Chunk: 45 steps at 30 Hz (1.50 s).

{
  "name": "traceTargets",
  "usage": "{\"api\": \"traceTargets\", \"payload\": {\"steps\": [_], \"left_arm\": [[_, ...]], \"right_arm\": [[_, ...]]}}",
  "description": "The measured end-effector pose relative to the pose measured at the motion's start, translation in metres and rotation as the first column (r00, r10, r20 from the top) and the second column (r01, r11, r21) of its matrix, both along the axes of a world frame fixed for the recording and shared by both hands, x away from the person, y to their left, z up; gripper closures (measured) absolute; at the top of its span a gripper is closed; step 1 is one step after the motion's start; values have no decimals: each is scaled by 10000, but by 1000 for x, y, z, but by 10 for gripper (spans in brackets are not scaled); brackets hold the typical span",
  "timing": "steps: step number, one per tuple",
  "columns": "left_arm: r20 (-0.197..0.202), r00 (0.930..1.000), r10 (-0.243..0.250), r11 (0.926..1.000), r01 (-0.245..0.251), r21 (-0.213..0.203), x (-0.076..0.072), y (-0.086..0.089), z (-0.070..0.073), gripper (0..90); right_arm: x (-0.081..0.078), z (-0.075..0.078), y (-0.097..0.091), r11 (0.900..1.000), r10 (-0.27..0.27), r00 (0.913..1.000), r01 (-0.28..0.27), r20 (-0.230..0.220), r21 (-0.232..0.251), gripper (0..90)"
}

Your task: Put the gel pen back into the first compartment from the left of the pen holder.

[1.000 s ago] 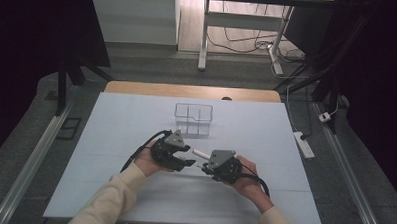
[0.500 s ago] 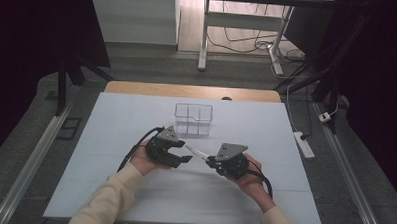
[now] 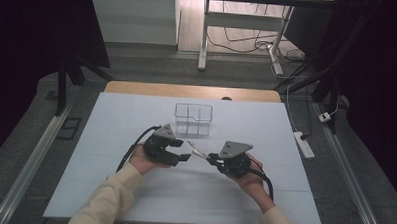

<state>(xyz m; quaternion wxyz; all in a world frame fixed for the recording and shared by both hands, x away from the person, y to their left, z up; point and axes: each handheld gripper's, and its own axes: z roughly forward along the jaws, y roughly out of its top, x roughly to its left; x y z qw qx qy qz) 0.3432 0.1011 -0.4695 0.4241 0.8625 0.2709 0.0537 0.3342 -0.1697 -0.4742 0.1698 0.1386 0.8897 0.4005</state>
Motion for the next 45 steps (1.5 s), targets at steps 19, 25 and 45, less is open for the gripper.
{"api": "traceTargets", "payload": {"steps": [19, 25, 45], "left_arm": [[123, 9999, -13, 9979, 21, -653, -1, -5, 1, 417], [-1, 9998, -180, 9974, 180, -695, -1, -7, 0, 459], [-318, 9981, -529, 9922, 490, -1146, 1, -8, -2, 708]], "right_arm": [[-4, -5, 8, 9995, 183, 9998, -181, -90, 263, 790], [-5, -7, 10, 9991, 253, 9997, -253, -14, 339, 789], [-6, -13, 15, 9989, 377, 9992, -374, 104, -282, 790]]}}
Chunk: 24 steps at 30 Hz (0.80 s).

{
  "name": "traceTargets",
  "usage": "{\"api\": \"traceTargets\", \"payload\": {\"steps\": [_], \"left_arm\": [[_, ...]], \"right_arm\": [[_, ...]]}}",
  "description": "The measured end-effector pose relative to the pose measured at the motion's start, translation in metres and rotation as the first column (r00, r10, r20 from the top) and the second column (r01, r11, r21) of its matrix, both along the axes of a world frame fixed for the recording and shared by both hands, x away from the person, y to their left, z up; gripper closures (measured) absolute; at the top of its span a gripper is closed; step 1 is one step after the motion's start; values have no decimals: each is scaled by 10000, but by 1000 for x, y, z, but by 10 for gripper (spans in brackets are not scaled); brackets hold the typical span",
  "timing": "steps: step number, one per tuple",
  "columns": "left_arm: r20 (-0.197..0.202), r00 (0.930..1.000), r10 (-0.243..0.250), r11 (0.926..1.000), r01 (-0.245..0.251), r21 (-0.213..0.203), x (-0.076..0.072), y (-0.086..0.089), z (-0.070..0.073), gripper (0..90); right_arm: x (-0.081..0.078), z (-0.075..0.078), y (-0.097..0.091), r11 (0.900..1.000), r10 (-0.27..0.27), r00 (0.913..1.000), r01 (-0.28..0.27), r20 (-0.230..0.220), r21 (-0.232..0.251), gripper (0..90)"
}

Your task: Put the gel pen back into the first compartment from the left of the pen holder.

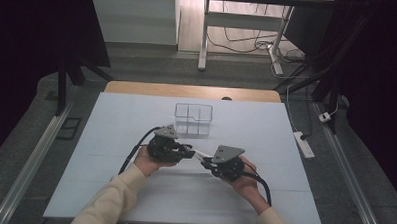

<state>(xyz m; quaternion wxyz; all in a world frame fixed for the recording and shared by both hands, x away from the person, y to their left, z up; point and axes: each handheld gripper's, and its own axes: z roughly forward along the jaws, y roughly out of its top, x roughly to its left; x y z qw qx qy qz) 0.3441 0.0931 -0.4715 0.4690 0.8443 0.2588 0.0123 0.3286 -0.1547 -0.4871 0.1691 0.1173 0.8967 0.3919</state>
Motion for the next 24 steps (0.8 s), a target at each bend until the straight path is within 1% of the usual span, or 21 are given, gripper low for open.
{"api": "traceTargets", "payload": {"steps": [1, 9, 11, 12, 13, 14, 16, 20, 24], "left_arm": [[-11, 10000, -76, 9999, 76, -73, 0, 0, 0, 721], [-188, 9986, -501, 9972, 489, -565, -1, 0, 2, 788], [189, 9997, -160, 9999, 160, -20, -3, -1, 3, 801], [102, 9997, -208, 9998, 209, -78, -2, 0, 2, 801], [-159, 9992, -366, 9989, 361, -315, -1, 1, 2, 801], [-242, 9987, -442, 9981, 431, -449, -1, 1, 2, 801], [-120, 9992, -385, 9986, 380, -368, -2, 0, 3, 801], [-103, 9992, -390, 9983, 386, -431, -3, 2, 5, 801], [-243, 9989, -411, 9959, 390, -811, -2, 7, 8, 801]], "right_arm": [[0, 0, 0, 10000, 10, 10000, -10, 18, -53, 790], [-1, 0, 1, 9999, 102, 9999, -103, 59, 29, 785], [-1, 1, 0, 9998, 151, 9999, -152, 40, 92, 854], [-1, 1, -1, 9995, 150, 9999, -150, 1, 270, 854], [0, 2, -2, 9993, 118, 9999, -117, -38, 357, 855], [0, 3, -3, 9992, 6, 10000, -4, -52, 401, 853], [1, 3, -6, 9986, -51, 9999, 58, -148, 518, 844], [2, 5, -8, 9974, -133, 9998, 145, -172, 707, 816], [4, 7, -12, 9951, -178, 9992, 212, -355, 968, 744]]}}
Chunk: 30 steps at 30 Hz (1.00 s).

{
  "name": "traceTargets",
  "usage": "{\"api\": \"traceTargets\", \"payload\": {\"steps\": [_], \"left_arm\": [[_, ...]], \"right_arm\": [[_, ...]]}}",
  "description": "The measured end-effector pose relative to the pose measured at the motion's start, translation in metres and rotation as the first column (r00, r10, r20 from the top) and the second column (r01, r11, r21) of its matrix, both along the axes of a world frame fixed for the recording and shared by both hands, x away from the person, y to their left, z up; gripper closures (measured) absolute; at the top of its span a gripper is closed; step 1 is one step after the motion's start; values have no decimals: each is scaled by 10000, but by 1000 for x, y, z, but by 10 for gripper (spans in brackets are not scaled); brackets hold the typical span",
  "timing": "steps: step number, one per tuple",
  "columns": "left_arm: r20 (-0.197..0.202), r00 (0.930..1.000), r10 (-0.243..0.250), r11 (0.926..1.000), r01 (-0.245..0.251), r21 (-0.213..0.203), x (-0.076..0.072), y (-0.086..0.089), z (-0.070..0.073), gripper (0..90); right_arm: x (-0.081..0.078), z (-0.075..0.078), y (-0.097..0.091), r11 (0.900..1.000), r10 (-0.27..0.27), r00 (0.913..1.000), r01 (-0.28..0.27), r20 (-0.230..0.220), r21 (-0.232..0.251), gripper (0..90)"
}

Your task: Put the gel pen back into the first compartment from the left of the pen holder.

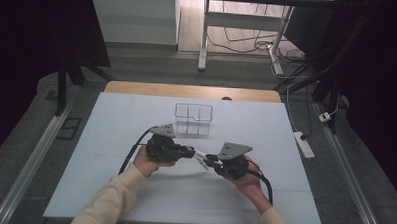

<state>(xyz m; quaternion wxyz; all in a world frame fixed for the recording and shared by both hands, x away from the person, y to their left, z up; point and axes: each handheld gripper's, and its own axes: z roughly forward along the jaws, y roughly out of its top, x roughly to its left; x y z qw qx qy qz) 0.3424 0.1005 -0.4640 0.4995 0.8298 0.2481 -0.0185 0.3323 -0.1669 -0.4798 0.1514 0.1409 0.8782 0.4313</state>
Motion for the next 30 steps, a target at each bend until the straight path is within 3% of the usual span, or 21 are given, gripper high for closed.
{"api": "traceTargets", "payload": {"steps": [9, 22, 30], "left_arm": [[-57, 9998, 168, 9992, -170, -349, 2, 13, 6, 801], [-45, 9995, 298, 9990, -300, -328, 1, 22, 11, 801], [-7, 9990, 457, 9986, -457, -259, 0, 27, 15, 801]], "right_arm": [[7, 1, -15, 9965, -620, 9971, 643, -444, 530, 603], [12, -6, -49, 9863, -1514, 9857, 1556, -741, 541, 540], [2, -13, -80, 9785, -1998, 9768, 2030, -765, 373, 526]]}}
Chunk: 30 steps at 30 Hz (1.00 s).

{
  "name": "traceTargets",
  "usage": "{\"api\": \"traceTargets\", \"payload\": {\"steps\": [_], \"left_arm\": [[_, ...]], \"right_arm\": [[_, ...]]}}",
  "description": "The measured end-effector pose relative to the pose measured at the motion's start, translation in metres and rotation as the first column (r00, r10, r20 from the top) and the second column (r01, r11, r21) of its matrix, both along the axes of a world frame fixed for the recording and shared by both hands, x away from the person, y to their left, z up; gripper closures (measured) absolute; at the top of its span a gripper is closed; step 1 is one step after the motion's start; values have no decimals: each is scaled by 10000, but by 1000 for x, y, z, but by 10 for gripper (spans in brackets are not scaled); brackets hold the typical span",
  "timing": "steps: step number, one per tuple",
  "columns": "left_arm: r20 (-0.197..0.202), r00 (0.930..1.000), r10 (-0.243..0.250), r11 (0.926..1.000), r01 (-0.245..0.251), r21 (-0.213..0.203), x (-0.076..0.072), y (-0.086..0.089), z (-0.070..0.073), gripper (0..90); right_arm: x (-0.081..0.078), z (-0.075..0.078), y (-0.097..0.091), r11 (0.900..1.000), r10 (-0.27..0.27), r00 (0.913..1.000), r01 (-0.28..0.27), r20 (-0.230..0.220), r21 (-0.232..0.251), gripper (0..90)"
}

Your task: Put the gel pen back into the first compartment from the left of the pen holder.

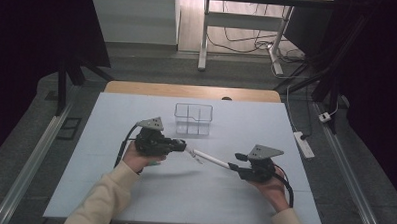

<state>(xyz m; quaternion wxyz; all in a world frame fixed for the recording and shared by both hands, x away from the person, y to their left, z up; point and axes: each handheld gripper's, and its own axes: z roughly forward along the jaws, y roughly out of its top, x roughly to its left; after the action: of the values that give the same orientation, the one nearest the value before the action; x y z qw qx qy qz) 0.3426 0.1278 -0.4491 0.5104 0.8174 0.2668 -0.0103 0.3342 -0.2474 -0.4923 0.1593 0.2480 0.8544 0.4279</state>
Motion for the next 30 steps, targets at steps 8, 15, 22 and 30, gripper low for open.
{"api": "traceTargets", "payload": {"steps": [8, 15, 22, 30], "left_arm": [[75, 9999, 113, 9998, -112, -134, -1, 6, 5, 801], [161, 9992, 377, 9986, -371, -378, -4, 17, 11, 800], [286, 9979, 588, 9970, -573, -522, -4, 29, 23, 800], [611, 9942, 884, 9936, -837, -755, -3, 42, 46, 801]], "right_arm": [[2, -2, -18, 9990, -435, 9991, 435, 1, 36, 498], [3, -3, -21, 9993, -373, 9993, 373, -74, 11, 462], [3, -3, -21, 9990, -441, 9990, 441, -29, 28, 444], [4, -2, -26, 9979, -612, 9981, 612, -10, 189, 436]]}}
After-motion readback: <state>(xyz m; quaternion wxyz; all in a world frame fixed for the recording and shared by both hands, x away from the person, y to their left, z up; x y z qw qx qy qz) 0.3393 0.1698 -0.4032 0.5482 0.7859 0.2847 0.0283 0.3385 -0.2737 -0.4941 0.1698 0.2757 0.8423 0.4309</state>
